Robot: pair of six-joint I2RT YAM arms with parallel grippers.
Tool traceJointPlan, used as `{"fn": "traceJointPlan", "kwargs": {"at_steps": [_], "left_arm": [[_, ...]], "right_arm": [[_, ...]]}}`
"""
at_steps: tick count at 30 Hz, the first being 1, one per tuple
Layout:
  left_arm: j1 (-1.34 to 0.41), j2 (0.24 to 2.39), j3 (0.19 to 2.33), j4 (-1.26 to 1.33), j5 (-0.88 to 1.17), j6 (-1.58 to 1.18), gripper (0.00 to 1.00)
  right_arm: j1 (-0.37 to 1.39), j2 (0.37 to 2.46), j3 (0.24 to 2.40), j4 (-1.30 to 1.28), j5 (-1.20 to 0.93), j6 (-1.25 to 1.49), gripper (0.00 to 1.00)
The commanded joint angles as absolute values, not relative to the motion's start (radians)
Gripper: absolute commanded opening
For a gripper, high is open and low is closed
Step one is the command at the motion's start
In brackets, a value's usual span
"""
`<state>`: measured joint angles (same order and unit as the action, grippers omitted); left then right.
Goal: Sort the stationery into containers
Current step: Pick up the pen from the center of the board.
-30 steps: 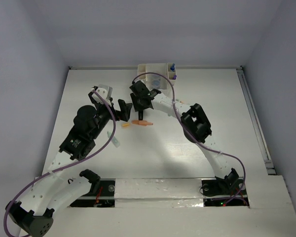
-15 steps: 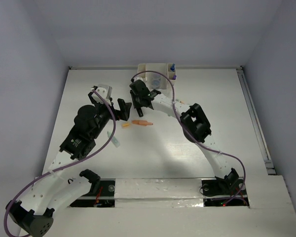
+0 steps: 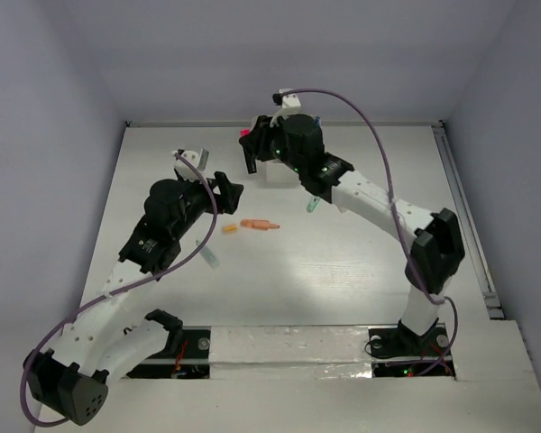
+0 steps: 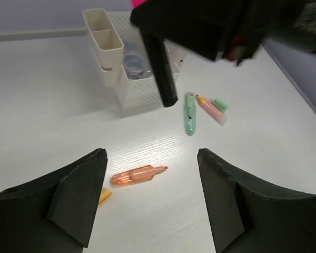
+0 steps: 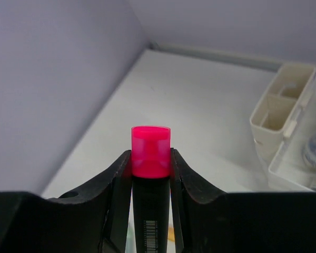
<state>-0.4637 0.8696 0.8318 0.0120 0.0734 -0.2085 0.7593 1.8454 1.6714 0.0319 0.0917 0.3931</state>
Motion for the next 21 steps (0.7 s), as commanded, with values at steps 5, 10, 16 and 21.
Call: {"fn": "traceJointPlan", "kwargs": {"at_steps": [5,10,16,21], "left_arm": [[-0.388,0.939,0.844,0.172,0.377,-0.316,0.65],[-0.388,0.931,0.816,0.242,0.492,-0.33,0.62],[-0.388,0.942,0.818,0.259,0.467,-0.339,0.57],[-0.388,0.989,0.839,0.233,0.449,-0.33,0.5]], "right_arm": [[0.759,1.71,1.529,0.212,0.008,0.477,0.1],[0.759,1.707,1.513,0.222,0.0,0.485,0.1],[0.759,1.7,1.499,0.232,-0.057,0.506,0.1],[0.759,1.675,1.468,0.253,-0.095,0.531,0.1]]}}
